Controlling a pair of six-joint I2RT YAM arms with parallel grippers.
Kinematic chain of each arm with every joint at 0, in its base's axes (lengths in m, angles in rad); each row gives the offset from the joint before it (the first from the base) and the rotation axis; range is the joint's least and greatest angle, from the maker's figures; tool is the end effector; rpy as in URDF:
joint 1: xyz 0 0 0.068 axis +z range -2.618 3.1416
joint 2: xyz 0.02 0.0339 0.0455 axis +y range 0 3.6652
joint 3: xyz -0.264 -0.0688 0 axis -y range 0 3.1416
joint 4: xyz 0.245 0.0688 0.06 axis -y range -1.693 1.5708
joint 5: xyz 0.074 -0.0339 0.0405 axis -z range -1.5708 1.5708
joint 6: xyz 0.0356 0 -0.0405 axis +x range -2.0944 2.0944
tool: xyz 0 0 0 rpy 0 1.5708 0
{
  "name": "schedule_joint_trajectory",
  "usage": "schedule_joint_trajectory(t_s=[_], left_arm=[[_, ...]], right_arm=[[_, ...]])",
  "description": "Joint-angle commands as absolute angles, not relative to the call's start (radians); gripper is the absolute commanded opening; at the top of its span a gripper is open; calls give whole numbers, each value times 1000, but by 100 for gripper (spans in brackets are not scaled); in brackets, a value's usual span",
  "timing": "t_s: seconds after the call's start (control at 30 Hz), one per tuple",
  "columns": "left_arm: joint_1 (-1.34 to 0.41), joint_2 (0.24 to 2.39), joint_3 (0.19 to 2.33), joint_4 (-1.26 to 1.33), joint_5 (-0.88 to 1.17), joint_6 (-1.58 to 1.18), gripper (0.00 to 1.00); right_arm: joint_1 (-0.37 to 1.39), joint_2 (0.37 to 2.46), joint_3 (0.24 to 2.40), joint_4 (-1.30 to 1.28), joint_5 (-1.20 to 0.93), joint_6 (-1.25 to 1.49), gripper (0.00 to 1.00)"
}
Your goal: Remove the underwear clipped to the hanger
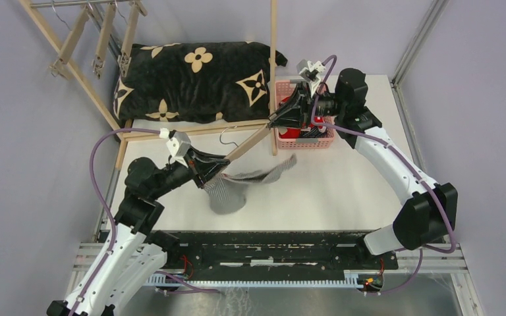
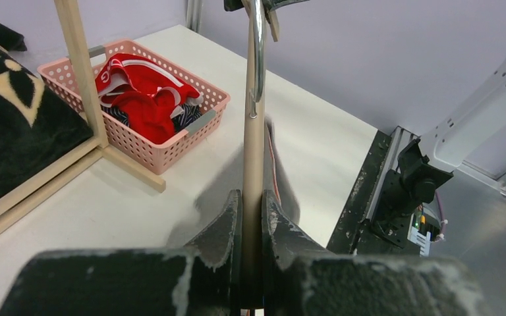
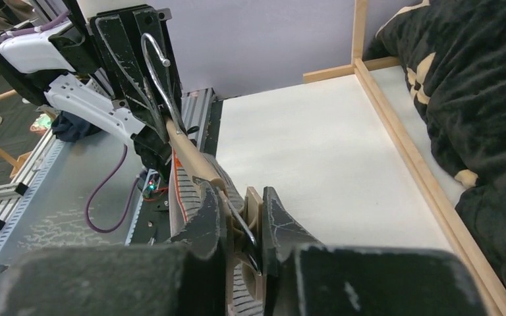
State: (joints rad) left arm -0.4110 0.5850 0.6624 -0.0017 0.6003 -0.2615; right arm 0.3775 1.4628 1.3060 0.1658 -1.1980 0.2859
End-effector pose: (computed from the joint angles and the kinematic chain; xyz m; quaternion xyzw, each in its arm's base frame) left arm 0.1227 -0.0754 0.3459 0.2647 0.6314 -0.4209 0.5950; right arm 0.2944 0.1524 0.3977 -0.4267 0.5624 0.5663 0.4254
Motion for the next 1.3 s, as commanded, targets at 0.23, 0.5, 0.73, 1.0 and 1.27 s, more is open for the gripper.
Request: schedule_joint_trajectory(t_s=[0.23,0.5,0.73,1.0,1.27], left_arm=[[-413,567,673,159,563,-302,3],[-413,571,621,334,533,-380,3],[-414,658,512,688,508,-568,3],[-415,685,472,816,476,-621,3],[-415,665,417,961,455,-673,3]], right_arm=[[395,1382,1276,168,-1039,219,82],[396,1322,1085,596,-868,476,100],[422,1387,1022,1106,-826,813,100],[484,1465,1082,1190,-821,871,100],[519,1510,1116,1206,-808,874,98]])
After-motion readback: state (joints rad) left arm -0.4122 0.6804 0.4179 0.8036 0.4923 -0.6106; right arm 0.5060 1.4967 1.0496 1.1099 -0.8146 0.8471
